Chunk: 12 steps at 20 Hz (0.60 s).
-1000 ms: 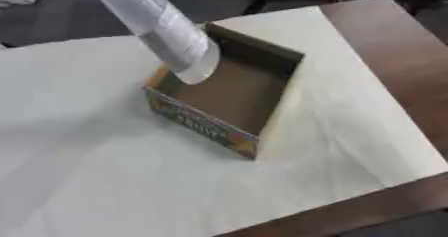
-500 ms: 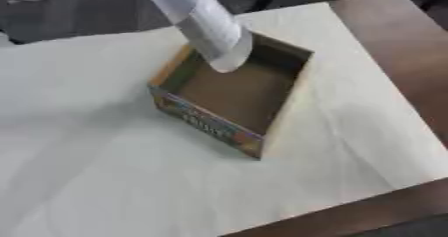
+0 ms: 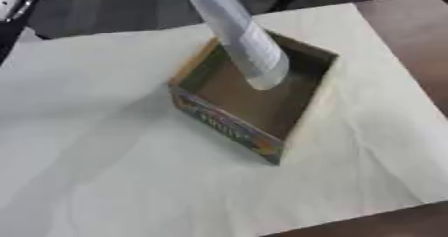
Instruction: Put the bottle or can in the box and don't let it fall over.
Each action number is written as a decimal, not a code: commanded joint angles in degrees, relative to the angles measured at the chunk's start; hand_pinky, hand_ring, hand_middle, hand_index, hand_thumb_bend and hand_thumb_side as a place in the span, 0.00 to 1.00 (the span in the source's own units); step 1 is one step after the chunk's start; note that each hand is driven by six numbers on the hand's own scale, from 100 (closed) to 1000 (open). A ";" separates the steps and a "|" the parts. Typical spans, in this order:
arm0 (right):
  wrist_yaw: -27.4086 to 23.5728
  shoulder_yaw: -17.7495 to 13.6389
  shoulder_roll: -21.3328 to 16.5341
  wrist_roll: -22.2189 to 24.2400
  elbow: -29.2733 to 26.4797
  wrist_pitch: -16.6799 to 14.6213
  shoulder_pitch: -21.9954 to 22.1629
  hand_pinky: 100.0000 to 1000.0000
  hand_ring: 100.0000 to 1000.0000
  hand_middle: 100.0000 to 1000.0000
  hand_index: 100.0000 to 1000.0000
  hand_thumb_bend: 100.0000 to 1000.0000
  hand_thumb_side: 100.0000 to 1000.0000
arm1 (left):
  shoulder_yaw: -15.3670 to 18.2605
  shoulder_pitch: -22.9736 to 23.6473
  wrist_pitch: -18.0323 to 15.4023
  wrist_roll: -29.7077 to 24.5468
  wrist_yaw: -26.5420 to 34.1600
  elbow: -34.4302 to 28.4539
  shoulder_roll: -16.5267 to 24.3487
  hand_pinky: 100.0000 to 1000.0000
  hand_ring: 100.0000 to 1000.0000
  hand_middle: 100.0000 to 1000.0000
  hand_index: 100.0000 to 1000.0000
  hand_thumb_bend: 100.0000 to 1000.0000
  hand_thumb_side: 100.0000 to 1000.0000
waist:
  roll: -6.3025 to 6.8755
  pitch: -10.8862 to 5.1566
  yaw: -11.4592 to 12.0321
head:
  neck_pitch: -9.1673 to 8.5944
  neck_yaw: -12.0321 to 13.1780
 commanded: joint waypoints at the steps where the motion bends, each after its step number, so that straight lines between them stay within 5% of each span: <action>1: -0.40 -0.08 -0.76 0.16 -1.31 0.24 -0.99 0.98 1.00 1.00 0.90 0.00 0.21 | 0.08 -0.63 -0.55 0.42 -0.87 0.55 0.03 0.00 0.00 0.00 0.20 0.00 0.16 | -0.36 -0.62 -0.28 | -1.17 0.50; 4: -0.43 -0.02 -0.48 0.39 -1.30 0.29 -1.13 0.98 1.00 1.00 0.90 0.00 0.21 | -0.44 -0.49 -0.82 0.98 -1.46 1.39 -0.89 0.00 0.00 0.00 0.29 0.00 0.14 | -0.41 -0.29 -0.64 | -1.63 0.56; 10: -0.32 -0.13 -0.22 0.62 -1.17 0.36 -1.07 0.98 1.00 1.00 0.90 0.00 0.22 | -1.15 0.07 -2.64 0.64 -1.43 2.52 -1.80 0.00 0.00 0.29 0.58 0.00 0.08 | -0.33 0.12 -0.81 | -1.76 0.15; 12: -0.31 -0.17 -0.21 0.62 -1.14 0.35 -1.04 0.98 1.00 1.00 0.90 0.00 0.22 | -1.21 0.33 -3.56 -0.46 -1.96 2.64 -1.76 0.18 0.26 0.46 0.71 0.00 0.32 | -0.33 0.18 -0.82 | -1.74 -0.01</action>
